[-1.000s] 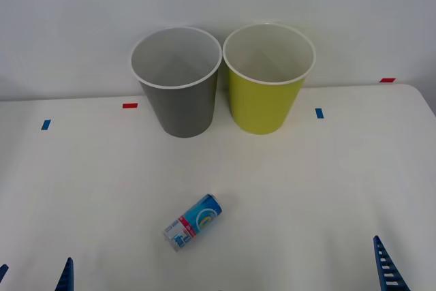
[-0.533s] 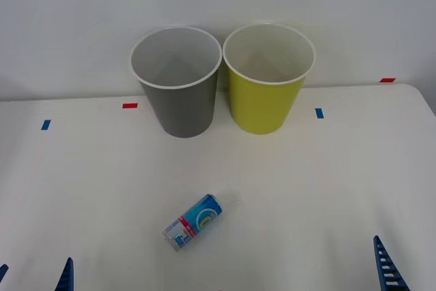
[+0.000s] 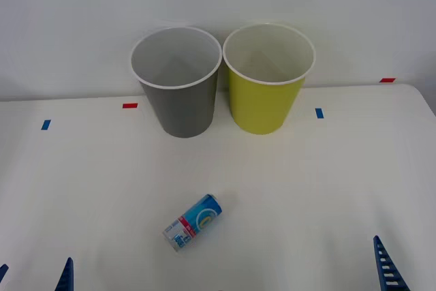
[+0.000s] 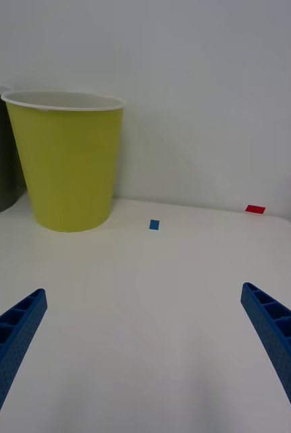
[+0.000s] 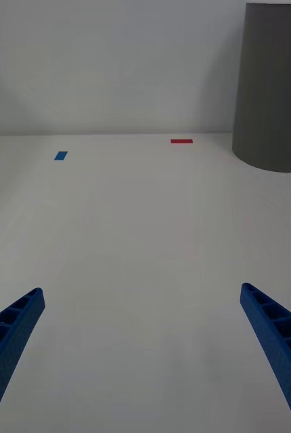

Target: Put cans in the gray bin and PET bottles in the light green bin.

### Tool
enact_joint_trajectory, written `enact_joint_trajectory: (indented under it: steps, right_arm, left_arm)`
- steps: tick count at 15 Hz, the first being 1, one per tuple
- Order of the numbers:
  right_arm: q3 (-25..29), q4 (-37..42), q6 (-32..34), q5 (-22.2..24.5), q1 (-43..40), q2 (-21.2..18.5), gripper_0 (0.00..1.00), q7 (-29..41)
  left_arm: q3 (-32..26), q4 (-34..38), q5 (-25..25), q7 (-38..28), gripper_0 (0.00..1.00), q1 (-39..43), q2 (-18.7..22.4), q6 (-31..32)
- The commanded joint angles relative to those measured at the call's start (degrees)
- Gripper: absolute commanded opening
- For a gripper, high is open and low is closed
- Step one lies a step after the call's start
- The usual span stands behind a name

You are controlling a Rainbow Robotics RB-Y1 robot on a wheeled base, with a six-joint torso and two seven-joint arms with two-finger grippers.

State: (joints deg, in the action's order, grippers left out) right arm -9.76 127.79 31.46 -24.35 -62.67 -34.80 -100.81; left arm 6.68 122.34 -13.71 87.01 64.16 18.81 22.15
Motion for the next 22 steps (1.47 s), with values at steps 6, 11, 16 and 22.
enact_joint_trajectory:
  steps: [6, 11, 16, 22]
  right_arm:
    - [0.0, 0.0, 0.0, 0.0, 0.0, 0.0, 1.0, 0.0]
    - [0.0, 0.0, 0.0, 0.0, 0.0, 0.0, 1.0, 0.0]
    - [0.0, 0.0, 0.0, 0.0, 0.0, 0.0, 1.0, 0.0]
    - [0.0, 0.0, 0.0, 0.0, 0.0, 0.0, 1.0, 0.0]
  left_arm:
    - [0.0, 0.0, 0.0, 0.0, 1.0, 0.0, 0.0, 0.0]
    - [0.0, 0.0, 0.0, 0.0, 1.0, 0.0, 0.0, 0.0]
    - [0.0, 0.0, 0.0, 0.0, 1.0, 0.0, 0.0, 0.0]
    - [0.4, -4.0, 0.2, 0.0, 1.0, -2.5, 0.4, 0.2]
